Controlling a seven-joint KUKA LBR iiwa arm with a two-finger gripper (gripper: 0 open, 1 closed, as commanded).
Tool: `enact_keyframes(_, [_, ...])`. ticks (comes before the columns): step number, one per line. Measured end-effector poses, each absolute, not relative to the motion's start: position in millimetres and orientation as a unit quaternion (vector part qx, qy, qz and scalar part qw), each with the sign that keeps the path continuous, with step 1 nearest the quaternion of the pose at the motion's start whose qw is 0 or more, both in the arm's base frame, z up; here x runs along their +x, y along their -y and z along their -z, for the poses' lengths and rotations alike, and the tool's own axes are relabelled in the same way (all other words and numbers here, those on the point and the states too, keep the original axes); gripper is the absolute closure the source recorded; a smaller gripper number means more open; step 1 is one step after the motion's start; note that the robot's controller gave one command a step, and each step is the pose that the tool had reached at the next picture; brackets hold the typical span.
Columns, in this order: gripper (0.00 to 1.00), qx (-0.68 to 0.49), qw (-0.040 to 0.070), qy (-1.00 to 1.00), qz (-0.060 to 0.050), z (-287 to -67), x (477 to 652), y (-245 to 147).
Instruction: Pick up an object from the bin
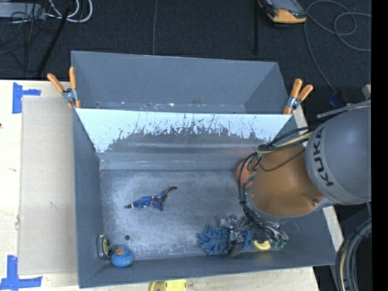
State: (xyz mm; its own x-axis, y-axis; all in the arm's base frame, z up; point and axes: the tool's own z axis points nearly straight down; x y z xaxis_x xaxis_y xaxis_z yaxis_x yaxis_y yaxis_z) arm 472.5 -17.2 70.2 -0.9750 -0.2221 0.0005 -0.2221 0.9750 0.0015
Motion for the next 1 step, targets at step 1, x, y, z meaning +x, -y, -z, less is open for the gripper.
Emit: enact_keyframes(1, [1.0,0.114,0.0,0.994,0.0,-70.2,472.6,16.9])
